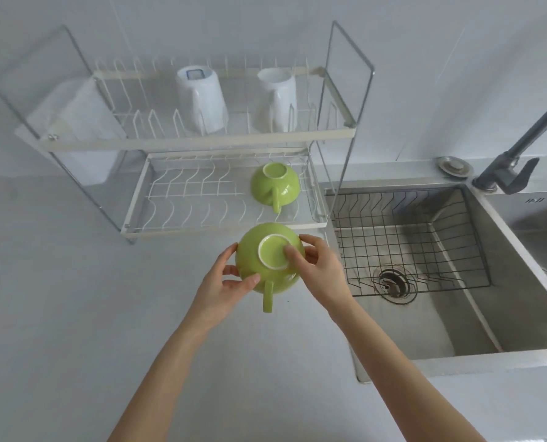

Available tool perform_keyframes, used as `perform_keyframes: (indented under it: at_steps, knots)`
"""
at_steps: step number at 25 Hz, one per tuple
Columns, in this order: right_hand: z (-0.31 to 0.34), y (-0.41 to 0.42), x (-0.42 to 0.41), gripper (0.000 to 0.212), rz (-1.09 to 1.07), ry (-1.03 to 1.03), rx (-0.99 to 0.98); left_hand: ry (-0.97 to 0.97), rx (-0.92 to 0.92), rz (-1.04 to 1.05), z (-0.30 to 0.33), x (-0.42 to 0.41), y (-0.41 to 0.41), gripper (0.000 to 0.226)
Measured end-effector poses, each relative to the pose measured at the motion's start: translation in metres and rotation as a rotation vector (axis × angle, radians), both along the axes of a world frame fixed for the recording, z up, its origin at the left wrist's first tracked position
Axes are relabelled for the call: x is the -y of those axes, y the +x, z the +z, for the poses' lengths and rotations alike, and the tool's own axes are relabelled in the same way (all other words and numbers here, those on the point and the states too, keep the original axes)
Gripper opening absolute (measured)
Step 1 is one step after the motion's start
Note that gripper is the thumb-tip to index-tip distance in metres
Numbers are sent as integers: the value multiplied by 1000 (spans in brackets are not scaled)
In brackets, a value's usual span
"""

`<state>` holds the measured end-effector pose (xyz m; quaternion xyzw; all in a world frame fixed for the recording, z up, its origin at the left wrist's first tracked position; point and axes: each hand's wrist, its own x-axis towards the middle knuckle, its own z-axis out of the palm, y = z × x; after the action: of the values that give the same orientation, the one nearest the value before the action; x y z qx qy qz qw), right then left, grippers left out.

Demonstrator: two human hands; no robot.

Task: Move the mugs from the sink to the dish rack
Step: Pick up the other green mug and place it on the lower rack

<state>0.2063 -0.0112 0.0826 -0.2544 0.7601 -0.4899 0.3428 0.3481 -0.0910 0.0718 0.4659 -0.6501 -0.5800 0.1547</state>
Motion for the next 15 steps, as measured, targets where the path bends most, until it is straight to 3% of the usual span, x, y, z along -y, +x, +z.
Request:
perform_keyframes:
  at_steps: [6, 15]
  knots:
    - [5, 20, 51, 51, 67, 10, -25, -35, 14, 32, 0, 47, 20, 72]
    - [13, 20, 148, 54, 148, 103, -109, -81, 129, 38, -2, 133, 14, 81]
